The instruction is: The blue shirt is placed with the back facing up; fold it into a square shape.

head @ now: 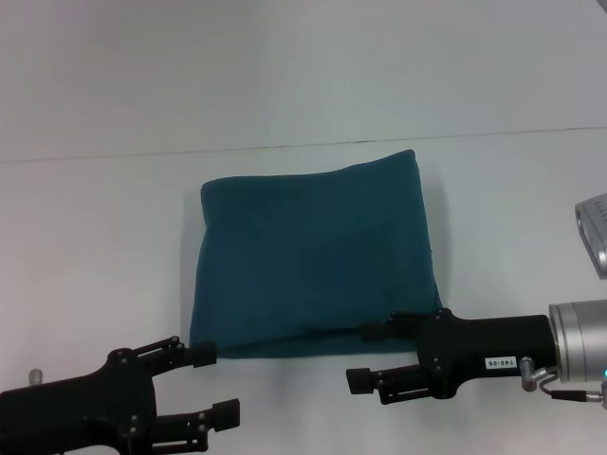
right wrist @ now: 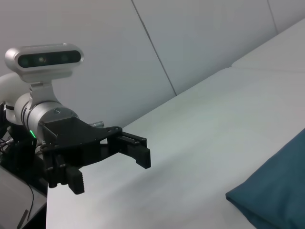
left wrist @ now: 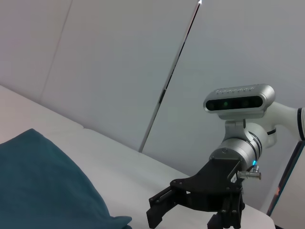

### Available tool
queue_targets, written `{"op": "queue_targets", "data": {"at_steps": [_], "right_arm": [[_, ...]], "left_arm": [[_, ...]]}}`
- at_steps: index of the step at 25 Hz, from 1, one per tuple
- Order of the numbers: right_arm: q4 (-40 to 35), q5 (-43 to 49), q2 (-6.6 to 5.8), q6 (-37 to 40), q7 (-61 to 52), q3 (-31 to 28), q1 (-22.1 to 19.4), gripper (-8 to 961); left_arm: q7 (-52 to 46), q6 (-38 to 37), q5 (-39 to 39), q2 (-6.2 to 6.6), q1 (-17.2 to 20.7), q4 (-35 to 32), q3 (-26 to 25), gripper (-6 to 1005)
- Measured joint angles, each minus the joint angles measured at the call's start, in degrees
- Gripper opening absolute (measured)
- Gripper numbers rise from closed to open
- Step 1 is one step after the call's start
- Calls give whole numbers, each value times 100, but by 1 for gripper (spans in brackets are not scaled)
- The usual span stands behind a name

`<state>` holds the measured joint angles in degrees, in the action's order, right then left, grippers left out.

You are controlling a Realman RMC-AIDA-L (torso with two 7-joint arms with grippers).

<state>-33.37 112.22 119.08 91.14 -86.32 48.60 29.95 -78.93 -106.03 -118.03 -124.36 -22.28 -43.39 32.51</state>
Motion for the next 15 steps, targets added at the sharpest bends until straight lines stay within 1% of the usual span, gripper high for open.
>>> {"op": "queue_targets", "data": {"at_steps": [15], "right_arm": [[-3,1,7,-10,-9,24,19,927]], "left_arm": [[-16,56,-8,0,5,-3,1,878]]}}
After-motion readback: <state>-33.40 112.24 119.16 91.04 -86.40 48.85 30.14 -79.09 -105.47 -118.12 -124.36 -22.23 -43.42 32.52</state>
